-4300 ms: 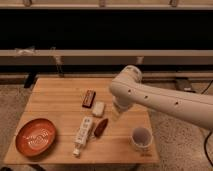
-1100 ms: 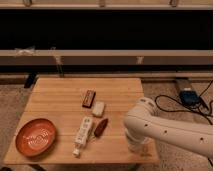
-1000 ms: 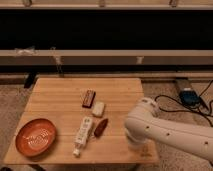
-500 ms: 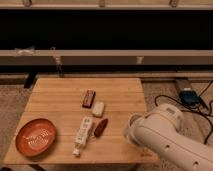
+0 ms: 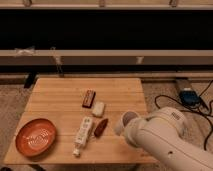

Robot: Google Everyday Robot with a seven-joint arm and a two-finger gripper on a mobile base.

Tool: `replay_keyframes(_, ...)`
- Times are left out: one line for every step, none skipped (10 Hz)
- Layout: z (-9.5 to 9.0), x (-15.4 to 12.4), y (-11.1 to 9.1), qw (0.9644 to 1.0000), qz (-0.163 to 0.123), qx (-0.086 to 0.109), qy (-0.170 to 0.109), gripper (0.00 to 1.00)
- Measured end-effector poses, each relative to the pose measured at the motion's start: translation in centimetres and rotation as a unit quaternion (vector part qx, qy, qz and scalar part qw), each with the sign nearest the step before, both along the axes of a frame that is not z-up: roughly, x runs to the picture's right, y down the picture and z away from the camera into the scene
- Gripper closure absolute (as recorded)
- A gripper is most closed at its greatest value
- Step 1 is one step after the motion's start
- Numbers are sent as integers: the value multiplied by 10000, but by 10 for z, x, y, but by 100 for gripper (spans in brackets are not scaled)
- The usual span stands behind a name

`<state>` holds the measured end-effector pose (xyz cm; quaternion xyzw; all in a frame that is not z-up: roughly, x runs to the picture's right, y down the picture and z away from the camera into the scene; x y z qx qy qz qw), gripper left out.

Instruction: Place the ceramic cup in the ceramic bowl

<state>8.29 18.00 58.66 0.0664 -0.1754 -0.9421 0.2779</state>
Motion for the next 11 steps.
replay_keyframes(0,0,0,10000,0,0,0,100)
replay_keyframes(0,0,0,10000,2,-1,-2,100)
replay_keyframes(0,0,0,10000,0,0,-2,100)
replay_keyframes(0,0,0,10000,-5,3,-2,100)
replay_keyframes(0,-2,0,10000,-28,36,-26,100)
replay_keyframes(-3,-8,-3,9995,-199,176,-162,100)
replay_keyframes(-3,-16,-6,9984,-390,287,-292,100)
replay_keyframes(-5,-31,-11,9962,-609,416,-458,100)
replay_keyframes(-6,-52,-18,9927,-869,562,-627,100)
replay_keyframes(-9,-78,-23,9872,-1182,714,-802,100)
replay_keyframes(-12,-100,-26,9818,-1434,823,-939,100)
